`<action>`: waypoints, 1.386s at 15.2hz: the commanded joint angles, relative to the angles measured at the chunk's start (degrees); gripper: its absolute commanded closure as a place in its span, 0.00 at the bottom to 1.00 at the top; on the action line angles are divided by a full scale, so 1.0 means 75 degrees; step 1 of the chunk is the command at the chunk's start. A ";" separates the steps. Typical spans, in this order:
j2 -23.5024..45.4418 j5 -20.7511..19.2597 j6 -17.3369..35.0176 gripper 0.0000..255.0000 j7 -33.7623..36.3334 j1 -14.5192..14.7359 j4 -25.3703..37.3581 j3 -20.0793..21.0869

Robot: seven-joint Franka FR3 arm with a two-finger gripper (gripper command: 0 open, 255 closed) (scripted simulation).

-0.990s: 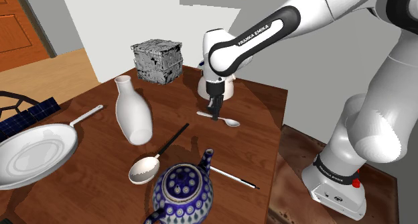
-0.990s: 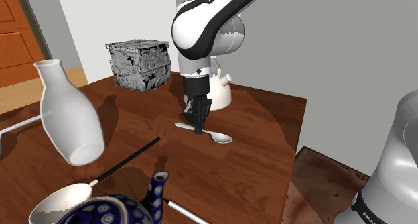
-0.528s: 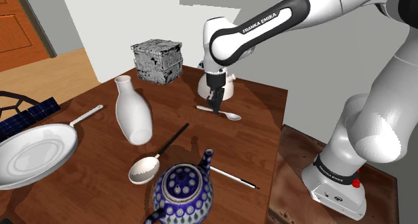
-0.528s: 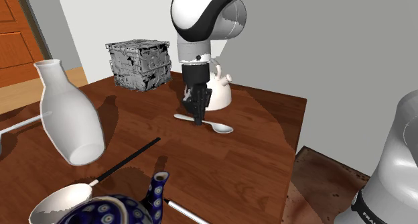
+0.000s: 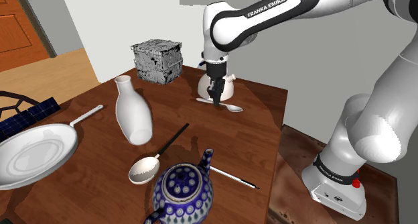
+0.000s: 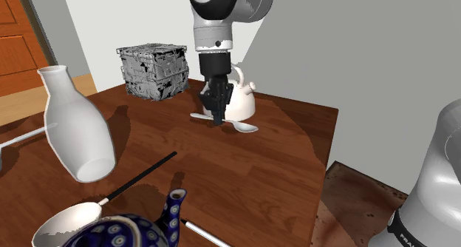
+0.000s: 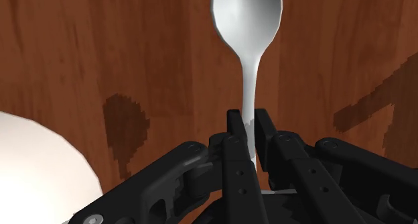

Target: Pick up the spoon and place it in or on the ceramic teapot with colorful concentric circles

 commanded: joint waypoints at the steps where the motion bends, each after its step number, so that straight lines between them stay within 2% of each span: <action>1: -0.0082 -0.0012 -0.0210 1.00 0.0031 -0.0001 0.0126 -0.0001; 21: -0.0447 -0.0084 -0.2226 1.00 0.0287 -0.0023 0.1792 -0.0032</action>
